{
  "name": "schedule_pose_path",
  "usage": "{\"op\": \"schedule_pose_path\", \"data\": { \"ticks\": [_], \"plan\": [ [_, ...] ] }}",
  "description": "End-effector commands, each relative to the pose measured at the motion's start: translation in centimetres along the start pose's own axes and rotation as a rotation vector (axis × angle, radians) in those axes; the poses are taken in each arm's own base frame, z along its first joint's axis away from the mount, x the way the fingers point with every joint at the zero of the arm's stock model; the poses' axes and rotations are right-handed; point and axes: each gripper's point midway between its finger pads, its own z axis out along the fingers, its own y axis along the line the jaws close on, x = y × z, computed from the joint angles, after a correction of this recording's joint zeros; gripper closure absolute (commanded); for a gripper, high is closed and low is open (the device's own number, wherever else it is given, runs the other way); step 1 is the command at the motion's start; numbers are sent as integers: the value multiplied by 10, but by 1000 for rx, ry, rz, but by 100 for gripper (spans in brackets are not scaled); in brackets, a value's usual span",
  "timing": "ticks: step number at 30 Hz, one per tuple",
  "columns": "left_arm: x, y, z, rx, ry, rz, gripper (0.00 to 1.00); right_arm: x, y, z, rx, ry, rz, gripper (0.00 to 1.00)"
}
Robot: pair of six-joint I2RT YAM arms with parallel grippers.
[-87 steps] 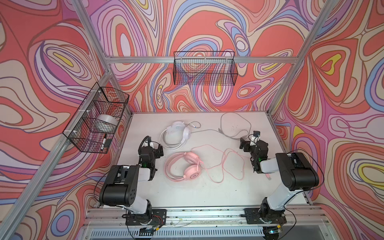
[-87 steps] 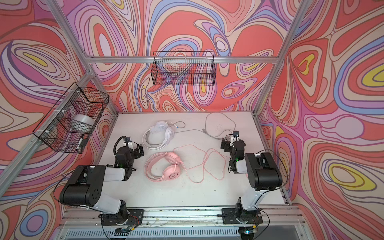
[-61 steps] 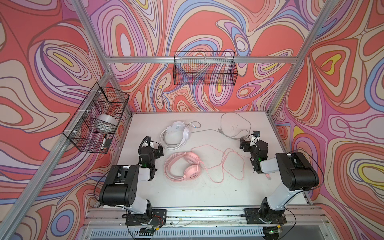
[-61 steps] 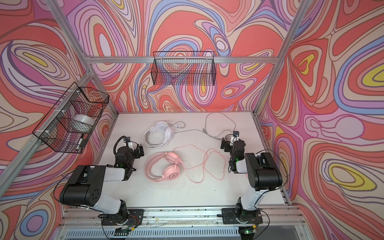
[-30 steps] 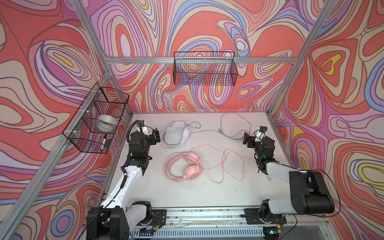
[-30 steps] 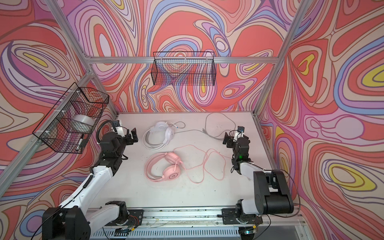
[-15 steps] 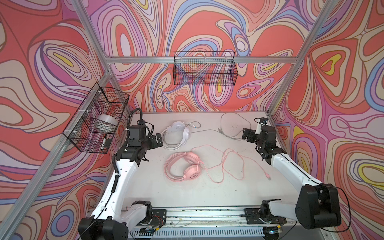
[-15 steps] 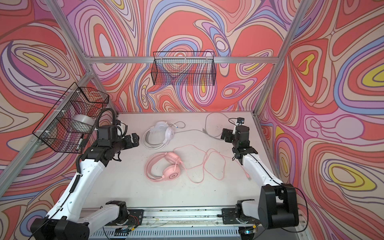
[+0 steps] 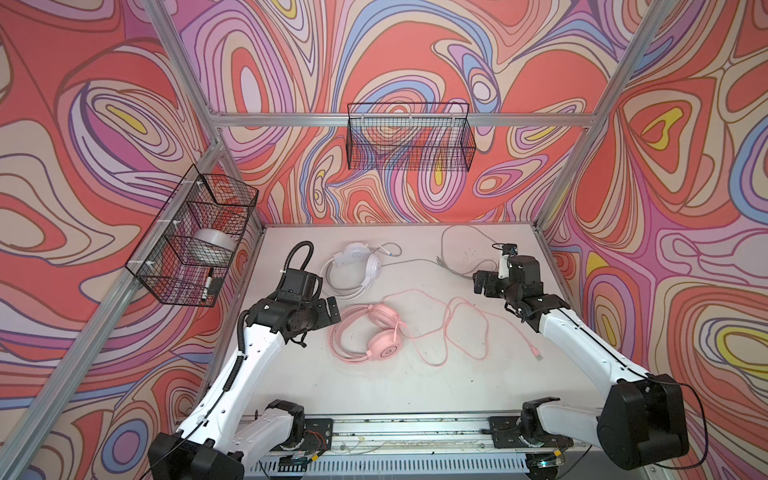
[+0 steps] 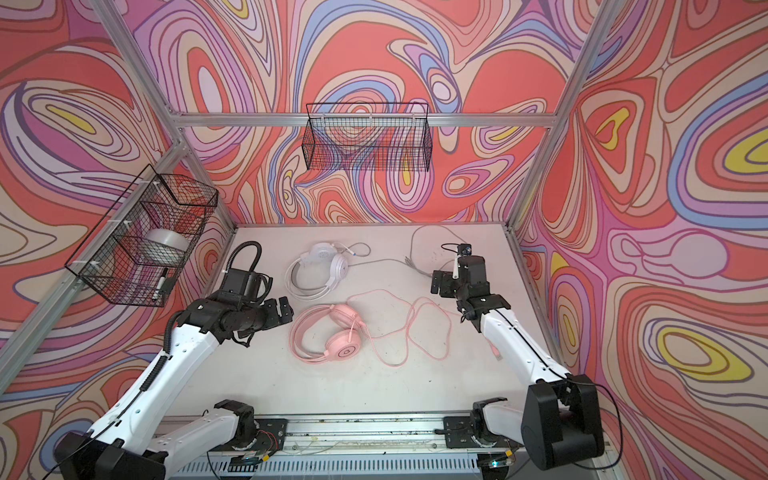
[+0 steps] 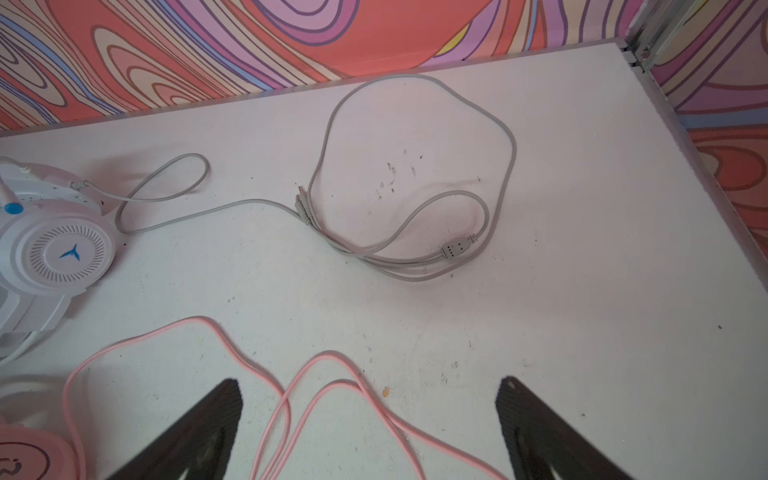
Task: Wrap the headphones
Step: 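Lower the left gripper onto the pink headband while the right moves toward the cable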
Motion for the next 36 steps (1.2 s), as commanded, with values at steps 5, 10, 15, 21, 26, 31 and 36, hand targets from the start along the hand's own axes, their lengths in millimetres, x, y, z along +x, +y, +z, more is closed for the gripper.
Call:
{"op": "schedule_pose_path", "data": {
  "ticks": [5, 10, 15, 21, 26, 31, 36],
  "plan": [
    [50, 10, 13, -6, 165, -110, 0, 11, 21, -5, -78, 52, -43, 1],
    [68, 11, 33, -3, 218, -137, 0, 21, 29, -2, -108, 93, -53, 2],
    [68, 9, 48, -11, 224, -136, 0, 26, 39, -1, -139, 106, -51, 2],
    [67, 11, 66, -53, 253, -134, 1, 34, 45, 1, -156, 125, -39, 1],
    [62, 12, 80, -79, 246, -109, 6, 36, 46, 3, -157, 124, -28, 2],
    [61, 13, 90, -112, 272, -86, 13, 37, 49, 7, -162, 130, -32, 2],
    [67, 13, 100, -146, 296, -51, 17, 41, 52, 12, -165, 146, -38, 2]
  ]
}}
